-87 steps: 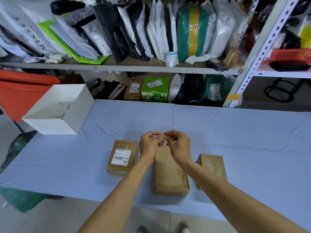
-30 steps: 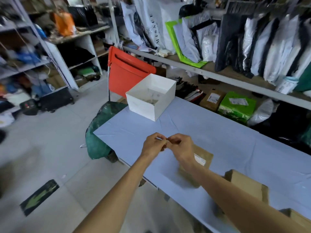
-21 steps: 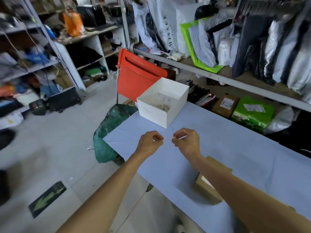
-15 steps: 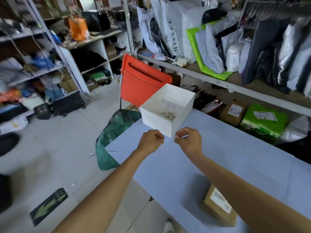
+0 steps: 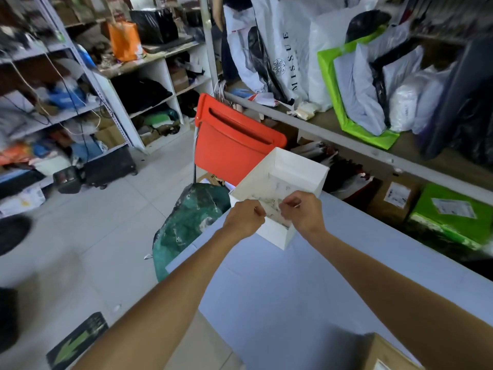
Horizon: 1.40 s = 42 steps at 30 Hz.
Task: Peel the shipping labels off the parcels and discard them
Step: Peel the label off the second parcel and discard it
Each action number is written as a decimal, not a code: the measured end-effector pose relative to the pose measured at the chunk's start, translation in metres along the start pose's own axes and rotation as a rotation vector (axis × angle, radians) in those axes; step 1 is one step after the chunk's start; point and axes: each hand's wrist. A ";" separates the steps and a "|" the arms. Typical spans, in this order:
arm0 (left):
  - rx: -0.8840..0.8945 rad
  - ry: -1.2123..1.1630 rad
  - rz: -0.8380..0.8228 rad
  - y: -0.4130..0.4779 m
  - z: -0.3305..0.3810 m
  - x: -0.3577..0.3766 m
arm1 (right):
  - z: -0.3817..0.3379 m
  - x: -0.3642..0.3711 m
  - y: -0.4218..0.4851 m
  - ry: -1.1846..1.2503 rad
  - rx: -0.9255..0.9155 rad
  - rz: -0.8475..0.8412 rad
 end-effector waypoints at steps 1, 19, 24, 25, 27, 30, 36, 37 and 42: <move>0.011 0.010 -0.004 0.008 0.001 -0.003 | 0.000 0.002 0.009 -0.021 0.005 0.001; 0.146 0.361 -0.034 0.062 0.029 -0.012 | 0.006 0.003 0.058 -0.594 -0.103 -0.386; 0.181 0.376 -0.012 0.055 0.032 -0.010 | 0.002 -0.006 0.046 -0.662 -0.089 -0.416; 0.186 0.372 -0.017 0.054 0.033 -0.009 | 0.001 -0.008 0.043 -0.671 -0.093 -0.416; 0.194 0.371 -0.033 0.050 0.034 -0.006 | 0.000 -0.013 0.036 -0.681 -0.091 -0.406; 0.219 0.376 -0.058 0.043 0.036 0.004 | 0.003 -0.022 0.025 -0.695 -0.068 -0.395; 0.299 0.399 -0.119 0.026 0.054 0.034 | 0.011 -0.056 -0.005 -0.725 0.006 -0.348; 0.318 0.407 -0.138 0.023 0.059 0.041 | 0.014 -0.064 -0.011 -0.726 0.027 -0.337; 0.422 0.412 -0.201 0.004 0.092 0.082 | 0.032 -0.111 -0.045 -0.757 0.137 -0.278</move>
Point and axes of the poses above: each hand's wrist, its own y-axis towards the middle knuckle, its own x-axis out of the palm, z = x × y, and after that the axes turned 8 degrees about -x, right-handed
